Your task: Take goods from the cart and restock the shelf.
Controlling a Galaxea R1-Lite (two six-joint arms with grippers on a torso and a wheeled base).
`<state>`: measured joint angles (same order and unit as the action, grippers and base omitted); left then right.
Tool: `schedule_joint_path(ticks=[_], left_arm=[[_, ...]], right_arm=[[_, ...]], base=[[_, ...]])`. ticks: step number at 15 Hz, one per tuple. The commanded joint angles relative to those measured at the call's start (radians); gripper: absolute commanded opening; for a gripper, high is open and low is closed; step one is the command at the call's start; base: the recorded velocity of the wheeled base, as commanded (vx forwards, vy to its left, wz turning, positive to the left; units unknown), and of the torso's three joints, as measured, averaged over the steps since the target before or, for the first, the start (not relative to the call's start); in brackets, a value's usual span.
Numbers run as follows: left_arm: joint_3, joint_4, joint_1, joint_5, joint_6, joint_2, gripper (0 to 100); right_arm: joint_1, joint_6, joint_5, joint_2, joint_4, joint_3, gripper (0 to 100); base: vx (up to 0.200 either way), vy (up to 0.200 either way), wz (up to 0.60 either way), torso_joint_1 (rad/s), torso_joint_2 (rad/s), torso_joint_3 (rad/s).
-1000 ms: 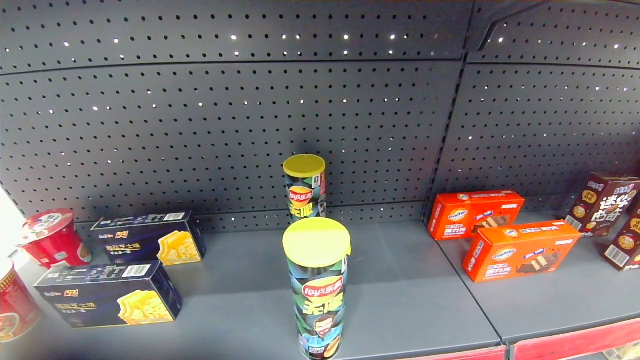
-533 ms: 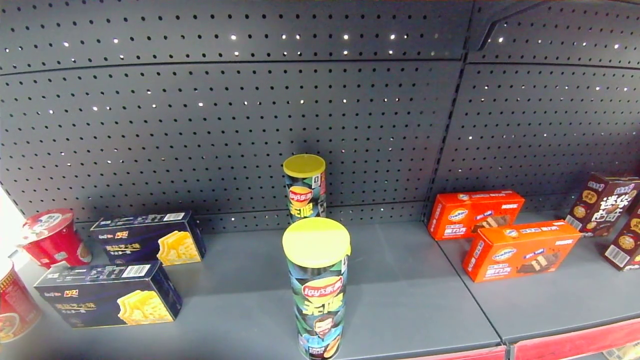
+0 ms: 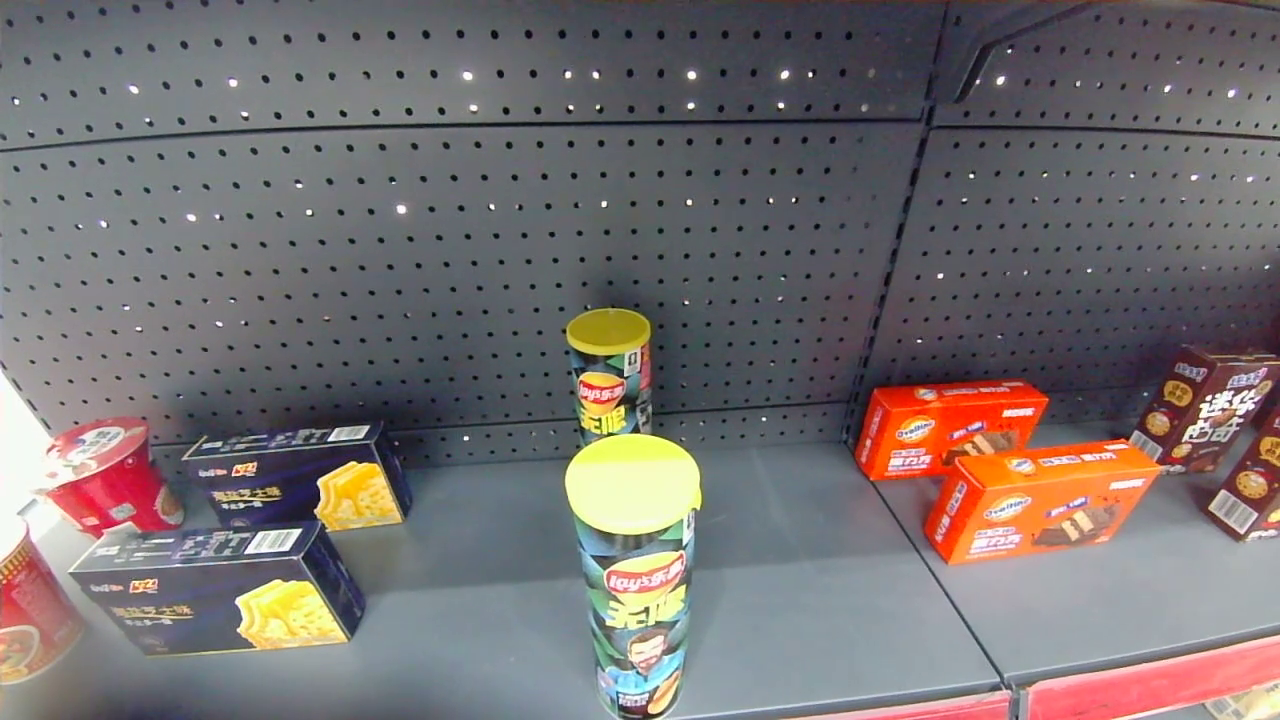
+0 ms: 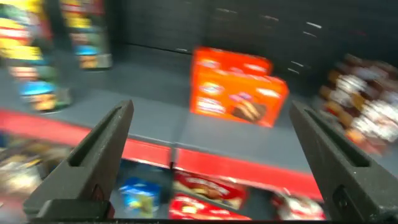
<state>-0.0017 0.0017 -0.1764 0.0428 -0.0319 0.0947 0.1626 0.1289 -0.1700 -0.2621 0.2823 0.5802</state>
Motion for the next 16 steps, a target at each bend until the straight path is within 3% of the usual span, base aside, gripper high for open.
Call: schedule_joint_path(ticks=[1, 6, 8, 10, 13, 16], left_arm=[[0.000, 0.000, 0.000, 0.000, 0.000, 0.005, 100], [0.000, 0.000, 0.000, 0.000, 0.000, 0.005, 100], [0.000, 0.000, 0.000, 0.000, 0.000, 0.005, 100], [0.000, 0.000, 0.000, 0.000, 0.000, 0.005, 100], [0.000, 0.000, 0.000, 0.000, 0.000, 0.005, 100], [0.000, 0.000, 0.000, 0.000, 0.000, 0.005, 100]], right_arm=[[0.048, 0.040, -0.034, -0.347, -0.023, 0.145, 100], [0.215, 0.021, 0.026, -0.628, -0.218, 0.024, 100], [0.359, -0.089, 0.122, -0.799, -0.371, 0.007, 100], [0.442, -0.195, 0.188, -0.930, -0.463, 0.012, 100], [0.479, -0.265, 0.254, -1.083, -0.577, 0.015, 100], [0.494, -0.284, 0.261, -1.175, -0.586, 0.047, 100]], base=[[0.000, 0.000, 0.00, 0.000, 0.00, 0.000], [0.000, 0.000, 0.00, 0.000, 0.00, 0.000], [0.000, 0.000, 0.00, 0.000, 0.00, 0.000], [0.000, 0.000, 0.00, 0.000, 0.00, 0.000], [0.000, 0.000, 0.00, 0.000, 0.00, 0.000], [0.000, 0.000, 0.00, 0.000, 0.00, 0.000]])
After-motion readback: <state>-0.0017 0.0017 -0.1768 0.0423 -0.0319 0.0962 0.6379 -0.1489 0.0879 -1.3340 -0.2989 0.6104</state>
